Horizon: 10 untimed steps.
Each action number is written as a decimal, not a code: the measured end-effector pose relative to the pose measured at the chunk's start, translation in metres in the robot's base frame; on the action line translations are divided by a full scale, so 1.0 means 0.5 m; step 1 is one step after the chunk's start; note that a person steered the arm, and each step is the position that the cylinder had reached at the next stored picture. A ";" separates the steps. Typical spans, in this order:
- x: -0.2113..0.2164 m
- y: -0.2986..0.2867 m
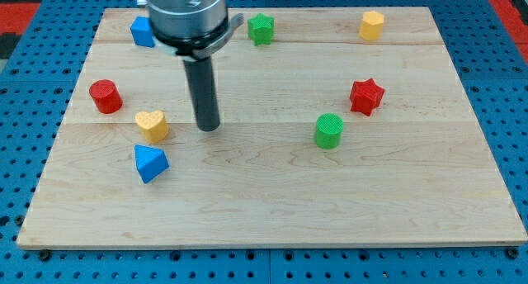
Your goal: Keep the yellow heart horizontally at the left side of the green circle
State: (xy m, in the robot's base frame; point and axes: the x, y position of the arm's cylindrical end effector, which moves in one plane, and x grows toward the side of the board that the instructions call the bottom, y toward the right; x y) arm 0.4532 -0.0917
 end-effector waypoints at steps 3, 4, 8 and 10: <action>0.046 -0.189; 0.094 -0.139; 0.160 0.243; 0.163 0.365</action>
State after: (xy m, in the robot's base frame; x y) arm 0.5345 0.0907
